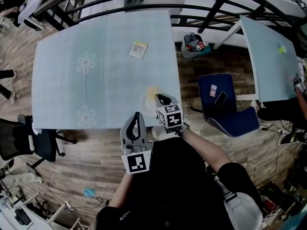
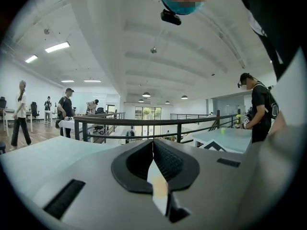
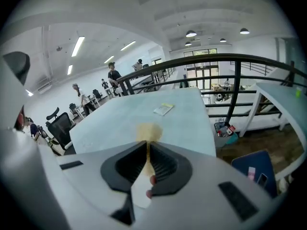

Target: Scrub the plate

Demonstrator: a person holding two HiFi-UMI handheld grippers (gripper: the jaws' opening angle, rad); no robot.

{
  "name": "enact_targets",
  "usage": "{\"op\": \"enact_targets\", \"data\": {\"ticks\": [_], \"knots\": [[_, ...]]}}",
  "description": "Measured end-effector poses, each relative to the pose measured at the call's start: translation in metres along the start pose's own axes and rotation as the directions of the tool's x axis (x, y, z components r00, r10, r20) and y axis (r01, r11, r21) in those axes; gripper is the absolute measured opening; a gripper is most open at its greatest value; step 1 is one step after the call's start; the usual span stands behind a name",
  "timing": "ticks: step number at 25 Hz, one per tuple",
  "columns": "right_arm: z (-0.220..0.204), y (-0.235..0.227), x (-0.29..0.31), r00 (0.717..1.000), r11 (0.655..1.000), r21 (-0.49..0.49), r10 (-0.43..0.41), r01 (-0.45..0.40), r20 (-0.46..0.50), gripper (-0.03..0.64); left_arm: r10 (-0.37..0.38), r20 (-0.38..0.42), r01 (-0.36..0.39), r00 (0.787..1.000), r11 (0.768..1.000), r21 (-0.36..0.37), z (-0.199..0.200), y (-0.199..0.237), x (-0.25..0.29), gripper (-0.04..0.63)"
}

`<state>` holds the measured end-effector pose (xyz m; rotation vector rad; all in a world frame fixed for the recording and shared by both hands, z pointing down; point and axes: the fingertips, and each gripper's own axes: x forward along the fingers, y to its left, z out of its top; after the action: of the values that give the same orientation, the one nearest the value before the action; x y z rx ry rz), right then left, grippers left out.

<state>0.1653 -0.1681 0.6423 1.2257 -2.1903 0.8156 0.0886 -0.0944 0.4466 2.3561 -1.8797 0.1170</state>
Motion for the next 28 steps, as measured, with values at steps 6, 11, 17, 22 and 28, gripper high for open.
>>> {"op": "enact_targets", "data": {"ticks": [6,11,17,22,28], "knots": [[-0.026,0.000,0.034,0.996,0.999,-0.034,0.004,-0.007,-0.094,0.029,0.045,-0.026,-0.045,0.999,0.999,-0.001,-0.005,0.010,-0.004,0.014],[-0.039,0.003,0.055,0.989,1.000,-0.027,0.012,-0.016,-0.146,0.029,0.071,-0.040,-0.071,0.997,0.997,0.000,-0.008,0.017,-0.006,0.014],[-0.051,0.000,0.068,0.982,0.999,0.047,0.016,-0.007,-0.188,0.029,0.081,-0.042,-0.081,0.996,0.997,0.000,-0.010,0.018,-0.004,0.014],[-0.052,0.002,0.079,0.979,0.999,0.029,0.019,-0.014,-0.201,0.029,0.085,-0.055,-0.086,0.995,0.996,-0.007,-0.015,0.021,-0.001,0.014],[-0.057,-0.006,0.085,0.977,1.000,0.023,-0.005,0.010,-0.213,0.029,0.086,-0.065,-0.087,0.994,0.996,-0.010,-0.018,0.022,-0.001,0.014]]}}
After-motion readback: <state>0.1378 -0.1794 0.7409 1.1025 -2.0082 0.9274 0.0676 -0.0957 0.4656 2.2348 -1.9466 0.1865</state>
